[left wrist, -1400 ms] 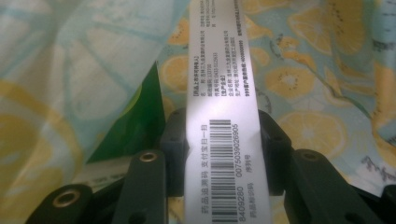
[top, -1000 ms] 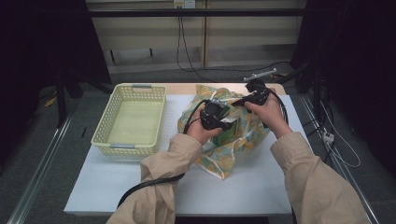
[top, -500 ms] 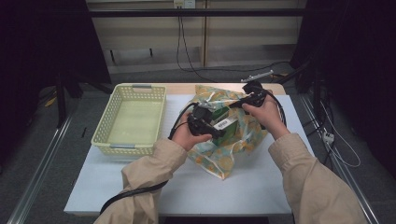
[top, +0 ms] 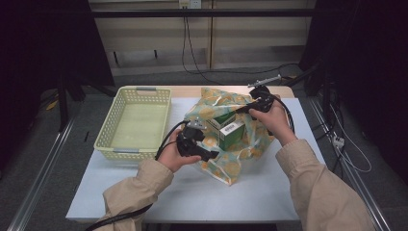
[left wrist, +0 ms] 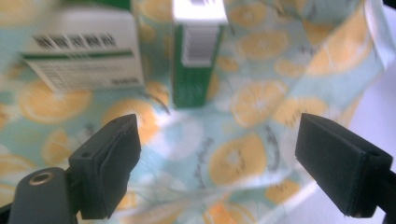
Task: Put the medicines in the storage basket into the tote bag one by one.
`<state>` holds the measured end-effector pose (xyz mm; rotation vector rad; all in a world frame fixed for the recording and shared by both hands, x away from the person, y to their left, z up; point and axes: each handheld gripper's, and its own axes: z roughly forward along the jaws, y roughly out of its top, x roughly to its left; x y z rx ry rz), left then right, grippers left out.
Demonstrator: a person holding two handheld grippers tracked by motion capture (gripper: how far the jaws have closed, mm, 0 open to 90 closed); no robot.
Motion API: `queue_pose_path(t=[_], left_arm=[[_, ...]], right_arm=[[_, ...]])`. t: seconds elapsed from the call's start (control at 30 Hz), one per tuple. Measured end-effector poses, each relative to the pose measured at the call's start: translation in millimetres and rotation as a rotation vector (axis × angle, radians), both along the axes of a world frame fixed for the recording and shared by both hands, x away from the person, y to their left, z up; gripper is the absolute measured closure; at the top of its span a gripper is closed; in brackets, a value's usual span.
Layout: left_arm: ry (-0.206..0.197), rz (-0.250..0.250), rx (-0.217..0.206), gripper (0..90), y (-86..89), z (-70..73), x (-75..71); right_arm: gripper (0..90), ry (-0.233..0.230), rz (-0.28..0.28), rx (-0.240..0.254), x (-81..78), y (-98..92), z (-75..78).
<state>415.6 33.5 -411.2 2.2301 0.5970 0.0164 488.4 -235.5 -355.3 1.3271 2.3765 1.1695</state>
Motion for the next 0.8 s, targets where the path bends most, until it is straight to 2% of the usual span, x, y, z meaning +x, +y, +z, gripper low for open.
queue_pose_path(t=[0.17,0.2,0.3,0.33,0.37,0.43,0.47,0.53,0.6,0.63,0.73,0.8], left_arm=[[0.01,-0.019,0.02,14.1,1.4,-15.7,-7.7],[0.001,-0.018,0.039,13.7,1.2,-18.5,-8.9],[0.015,-0.037,0.041,13.8,-1.3,-26.7,-10.5],[0.016,-0.04,0.029,14.1,-2.8,-29.0,-11.1],[0.0,-0.03,0.052,14.6,-4.9,-30.4,-12.2],[0.01,-0.052,0.066,14.9,-8.3,-34.1,-11.8],[-0.002,-0.061,0.062,16.8,-9.7,-35.7,-10.9],[-0.014,-0.06,0.066,23.8,-11.5,-37.9,-8.3],[-0.007,-0.041,0.048,32.8,-12.8,-39.5,-5.0],[-0.005,-0.034,0.036,39.0,-13.4,-40.4,-3.4],[-0.006,-0.019,0.048,61.8,-14.2,-41.1,0.9],[0.008,-0.001,0.048,73.6,-13.7,-41.7,4.2]], right_arm=[[90.0,0.003,0.001,0.002,0.3,1.0,-0.9],[90.0,0.004,0.0,0.0,0.5,0.8,-1.2],[90.0,0.003,0.001,0.0,0.3,1.1,-1.7],[90.0,0.002,0.001,0.0,0.1,1.3,-1.7],[90.0,0.002,0.001,0.002,0.0,1.4,-1.9],[90.0,0.003,0.0,0.002,-0.3,1.4,-2.1],[90.0,0.004,-0.001,0.003,-0.4,1.3,-2.1],[90.0,0.004,0.0,0.005,-0.7,1.2,-2.0],[90.0,0.002,-0.001,0.005,-0.9,0.9,-1.6],[90.0,0.001,-0.001,0.007,-1.1,0.6,-1.3],[90.0,0.0,0.0,0.009,-1.8,-0.8,-0.4],[90.0,-0.004,0.0,0.014,-2.6,-2.2,-0.2]])
